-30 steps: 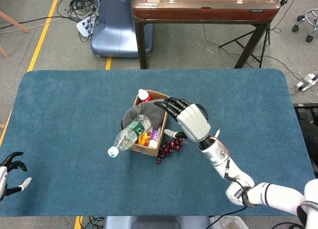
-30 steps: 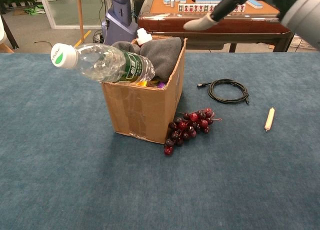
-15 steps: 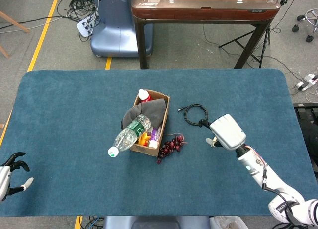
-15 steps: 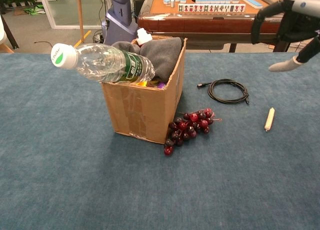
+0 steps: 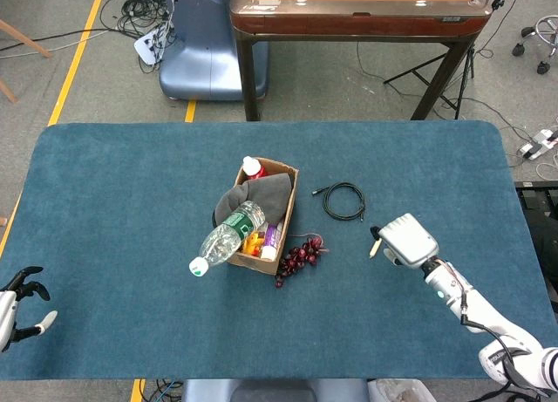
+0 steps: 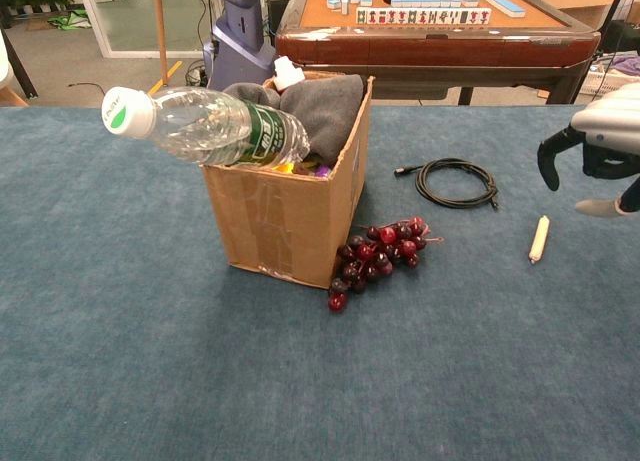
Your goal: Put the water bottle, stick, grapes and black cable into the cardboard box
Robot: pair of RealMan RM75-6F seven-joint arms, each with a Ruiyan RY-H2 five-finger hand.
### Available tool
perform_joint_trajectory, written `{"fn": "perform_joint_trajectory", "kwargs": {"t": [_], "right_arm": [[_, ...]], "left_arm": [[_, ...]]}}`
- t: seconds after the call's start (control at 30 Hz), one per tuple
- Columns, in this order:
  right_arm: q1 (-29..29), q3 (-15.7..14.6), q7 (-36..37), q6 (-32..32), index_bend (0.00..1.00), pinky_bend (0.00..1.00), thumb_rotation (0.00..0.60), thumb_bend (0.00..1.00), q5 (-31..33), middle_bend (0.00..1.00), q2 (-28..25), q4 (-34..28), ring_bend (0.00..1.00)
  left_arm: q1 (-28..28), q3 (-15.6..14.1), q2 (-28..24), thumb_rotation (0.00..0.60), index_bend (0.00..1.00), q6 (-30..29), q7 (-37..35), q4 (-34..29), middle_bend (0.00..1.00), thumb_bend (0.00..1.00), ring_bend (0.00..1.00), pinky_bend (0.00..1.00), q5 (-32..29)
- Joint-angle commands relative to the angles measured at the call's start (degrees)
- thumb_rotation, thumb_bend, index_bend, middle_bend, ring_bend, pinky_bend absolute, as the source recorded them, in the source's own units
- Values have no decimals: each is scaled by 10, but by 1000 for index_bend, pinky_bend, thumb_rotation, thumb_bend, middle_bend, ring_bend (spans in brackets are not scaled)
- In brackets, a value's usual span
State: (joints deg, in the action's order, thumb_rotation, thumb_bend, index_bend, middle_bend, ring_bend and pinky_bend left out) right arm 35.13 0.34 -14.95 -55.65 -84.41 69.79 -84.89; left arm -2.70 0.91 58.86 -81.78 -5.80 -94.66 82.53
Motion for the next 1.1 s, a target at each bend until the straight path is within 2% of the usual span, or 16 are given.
{"fn": "perform_joint_trajectory", "kwargs": {"t": [0.03,0.37,0.83,1.1], "right_arm": [[3,-4,-18,18,485,1000,600,324,15,1000,18,24,1000],[8,-7,-38,56,485,1000,600,332,39,1000,48,73,1000],[26,5,-61,94,484,1000,600,332,71,1000,84,114,1000],[38,9,-66,106,403,1000,600,332,79,1000,97,120,1000]], "left_arm": [[0,0,0,600,527,0,-1,0,201,193,401,666,0],[0,0,0,600,526,1,-2,1,201,193,401,666,-2],[1,0,-1,600,526,1,-2,1,201,194,401,666,-2],[2,1,-2,600,526,0,-5,1,201,194,401,666,-3]]}}
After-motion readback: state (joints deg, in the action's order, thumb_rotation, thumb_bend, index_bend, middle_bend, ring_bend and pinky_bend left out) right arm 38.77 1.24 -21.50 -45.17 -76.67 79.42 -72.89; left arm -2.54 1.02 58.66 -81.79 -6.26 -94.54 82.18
